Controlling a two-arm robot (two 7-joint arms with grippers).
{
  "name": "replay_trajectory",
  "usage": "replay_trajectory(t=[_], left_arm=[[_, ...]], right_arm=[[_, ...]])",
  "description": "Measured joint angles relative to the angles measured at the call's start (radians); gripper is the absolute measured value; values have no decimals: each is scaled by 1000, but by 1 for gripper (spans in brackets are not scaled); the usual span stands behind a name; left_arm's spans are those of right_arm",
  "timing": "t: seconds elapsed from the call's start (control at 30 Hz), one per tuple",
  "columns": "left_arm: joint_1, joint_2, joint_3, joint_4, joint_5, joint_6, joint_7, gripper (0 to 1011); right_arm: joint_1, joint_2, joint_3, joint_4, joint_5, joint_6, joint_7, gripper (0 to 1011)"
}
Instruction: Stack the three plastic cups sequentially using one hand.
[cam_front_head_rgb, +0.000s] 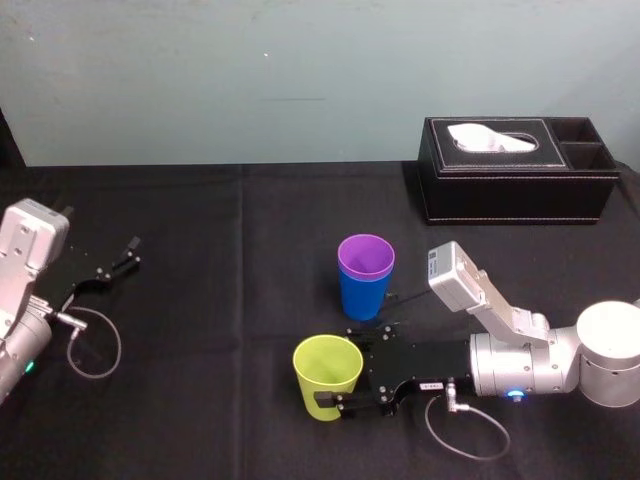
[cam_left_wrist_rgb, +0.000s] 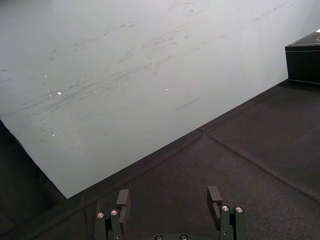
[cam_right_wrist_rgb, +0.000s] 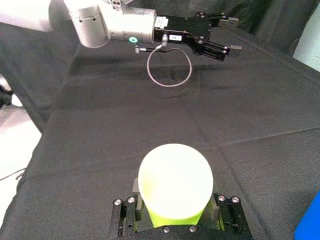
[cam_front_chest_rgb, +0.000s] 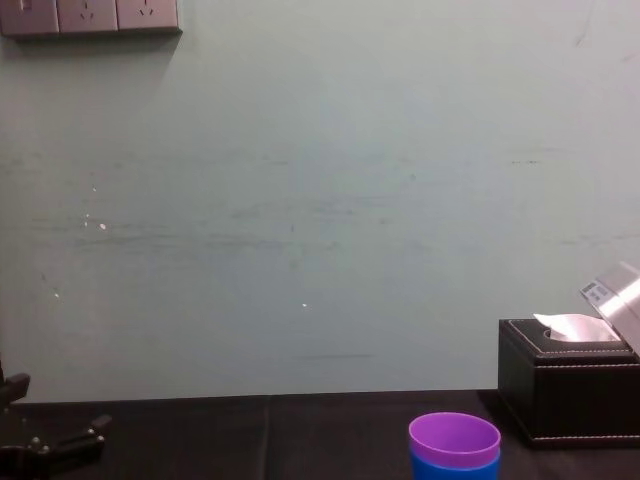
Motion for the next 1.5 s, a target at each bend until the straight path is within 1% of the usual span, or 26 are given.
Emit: replay_trajectory(t=[0.23,0.33,0.47,0.5,0.6,0.63,0.83,0.9,1.0,1.03,1.2,1.37,1.5], left_arm=[[0,0,0,0,0,0,0,1011],[0,0,0,0,0,0,0,1011],[0,0,0,0,0,0,0,1011],[0,0,0,0,0,0,0,1011],[0,0,0,0,0,0,0,1011],[0,0,0,0,0,0,0,1011],[0,0,0,0,0,0,0,1011],[0,0,0,0,0,0,0,1011],[0,0,0,0,0,0,0,1011],[0,0,0,0,0,0,0,1011],[0,0,0,0,0,0,0,1011],[0,0,0,0,0,0,0,1011],[0,0,0,0,0,0,0,1011]], right_arm=[[-1,1,0,0,0,0,0,733],[-10,14,6,-26,-2,-5,-14,733],[-25,37,22,-68,4,-10,-36,733],[-33,49,33,-91,7,-10,-47,733],[-45,68,53,-123,18,-10,-62,733],[-56,86,73,-151,32,-9,-75,733],[-80,123,116,-220,54,8,-111,733],[-89,137,132,-249,57,23,-135,733],[-98,147,148,-273,58,41,-164,733],[-103,151,158,-288,56,55,-185,733],[-109,153,178,-317,42,93,-237,733],[-101,140,186,-321,23,116,-267,733],[-83,116,190,-303,1,128,-285,733]])
